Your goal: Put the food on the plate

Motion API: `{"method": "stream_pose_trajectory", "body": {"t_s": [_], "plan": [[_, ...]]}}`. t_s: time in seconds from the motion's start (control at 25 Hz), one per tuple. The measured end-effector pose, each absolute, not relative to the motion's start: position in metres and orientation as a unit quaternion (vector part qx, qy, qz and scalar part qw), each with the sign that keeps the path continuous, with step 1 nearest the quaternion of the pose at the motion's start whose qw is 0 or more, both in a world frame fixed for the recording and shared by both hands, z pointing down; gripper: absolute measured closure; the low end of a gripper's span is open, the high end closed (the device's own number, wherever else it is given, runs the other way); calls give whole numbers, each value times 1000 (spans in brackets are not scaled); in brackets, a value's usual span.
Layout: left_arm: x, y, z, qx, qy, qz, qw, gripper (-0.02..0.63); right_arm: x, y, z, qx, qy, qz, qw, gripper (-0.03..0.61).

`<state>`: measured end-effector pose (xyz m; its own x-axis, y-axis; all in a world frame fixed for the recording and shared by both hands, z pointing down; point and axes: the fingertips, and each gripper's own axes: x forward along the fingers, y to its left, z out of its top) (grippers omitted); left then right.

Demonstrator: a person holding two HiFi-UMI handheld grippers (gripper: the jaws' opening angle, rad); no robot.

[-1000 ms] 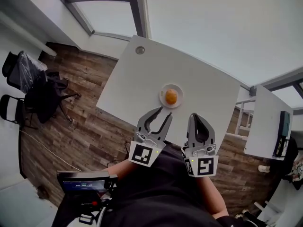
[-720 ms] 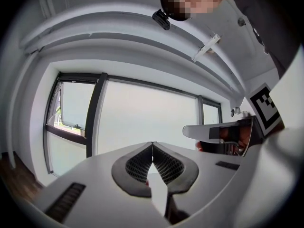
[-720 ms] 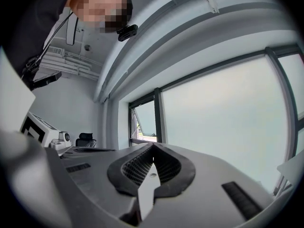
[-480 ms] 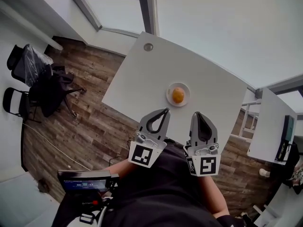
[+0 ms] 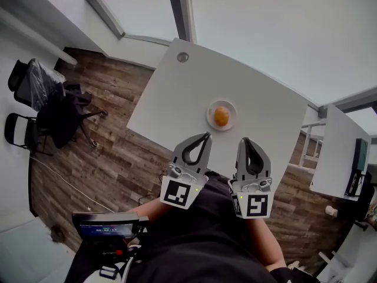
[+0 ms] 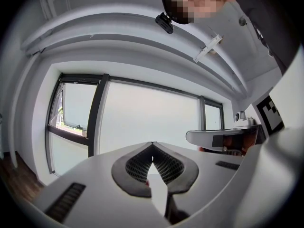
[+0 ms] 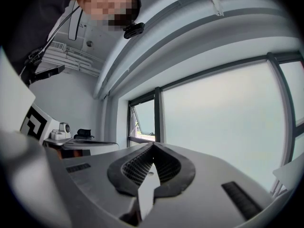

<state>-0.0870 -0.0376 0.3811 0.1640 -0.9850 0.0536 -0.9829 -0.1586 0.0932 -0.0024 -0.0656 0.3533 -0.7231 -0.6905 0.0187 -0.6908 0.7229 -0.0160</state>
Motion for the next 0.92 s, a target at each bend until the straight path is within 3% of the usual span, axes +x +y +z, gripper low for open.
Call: {"method": "stream_pose_trajectory", "body": {"t_s": [0.92], "plan": [[-92,-33,388,758,-649,-12,66,607,-8,-58,362,366,-930,21,24,574]]}}
